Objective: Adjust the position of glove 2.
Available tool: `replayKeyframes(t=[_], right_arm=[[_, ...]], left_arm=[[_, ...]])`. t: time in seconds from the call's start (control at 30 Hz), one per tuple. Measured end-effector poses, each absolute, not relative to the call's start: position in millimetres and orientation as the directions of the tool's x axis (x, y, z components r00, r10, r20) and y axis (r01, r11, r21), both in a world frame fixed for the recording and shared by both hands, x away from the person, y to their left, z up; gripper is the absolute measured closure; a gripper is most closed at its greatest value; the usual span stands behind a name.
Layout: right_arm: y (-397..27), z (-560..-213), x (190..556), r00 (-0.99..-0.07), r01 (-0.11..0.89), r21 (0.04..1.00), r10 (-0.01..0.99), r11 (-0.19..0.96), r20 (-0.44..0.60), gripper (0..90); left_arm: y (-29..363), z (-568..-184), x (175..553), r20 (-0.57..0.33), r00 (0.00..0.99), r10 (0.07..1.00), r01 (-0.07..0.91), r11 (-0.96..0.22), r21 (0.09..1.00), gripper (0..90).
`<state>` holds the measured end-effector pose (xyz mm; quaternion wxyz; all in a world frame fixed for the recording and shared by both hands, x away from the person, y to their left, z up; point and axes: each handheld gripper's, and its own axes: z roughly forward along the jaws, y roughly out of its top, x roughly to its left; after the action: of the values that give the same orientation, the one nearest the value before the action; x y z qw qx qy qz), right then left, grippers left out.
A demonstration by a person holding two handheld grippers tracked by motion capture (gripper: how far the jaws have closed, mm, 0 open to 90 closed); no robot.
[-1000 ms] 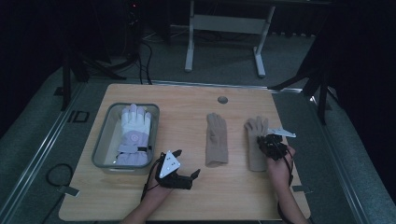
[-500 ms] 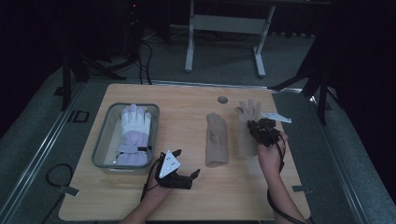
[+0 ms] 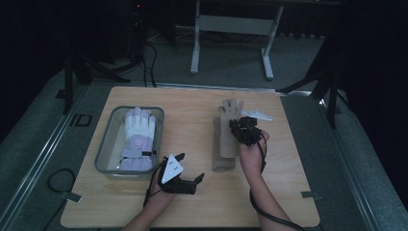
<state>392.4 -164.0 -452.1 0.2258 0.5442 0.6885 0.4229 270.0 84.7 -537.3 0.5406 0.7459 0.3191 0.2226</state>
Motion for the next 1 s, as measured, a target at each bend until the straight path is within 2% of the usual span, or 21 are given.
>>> replayKeyframes(t=[0.53, 0.77, 0.87, 0.93, 0.97, 1.0], right_arm=[[-151.2, -518.9, 399.7, -0.266, 0.674, 0.737, 0.948, 0.052, 0.176, 80.6], [-148.4, -532.3, 400.0, -0.26, 0.691, 0.719, 0.952, 0.068, 0.159, 76.7], [-147.2, -536.1, 400.3, -0.267, 0.693, 0.716, 0.952, 0.081, 0.152, 72.0], [-148.9, -533.9, 400.2, -0.268, 0.694, 0.717, 0.948, 0.069, 0.168, 62.8], [-148.9, -533.9, 400.2, -0.268, 0.694, 0.717, 0.948, 0.069, 0.168, 62.8], [-149.7, -532.6, 400.2, -0.277, 0.69, 0.721, 0.946, 0.072, 0.17, 57.3]], left_arm=[[84.5, -537.6, 269.9, -0.014, 0.699, 0.715, 0.238, -0.214, 0.948, 2.9], [84.2, -538.0, 269.6, -0.013, 0.701, 0.713, 0.239, -0.218, 0.946, 2.9], [84.2, -538.5, 270.0, -0.018, 0.703, 0.711, 0.243, -0.217, 0.945, 2.9], [84.0, -539.0, 270.7, -0.025, 0.699, 0.714, 0.251, -0.213, 0.944, 2.9], [84.0, -539.0, 270.7, -0.025, 0.699, 0.714, 0.251, -0.213, 0.944, 2.9], [84.3, -539.0, 271.1, -0.025, 0.697, 0.716, 0.257, -0.217, 0.942, 2.9]])
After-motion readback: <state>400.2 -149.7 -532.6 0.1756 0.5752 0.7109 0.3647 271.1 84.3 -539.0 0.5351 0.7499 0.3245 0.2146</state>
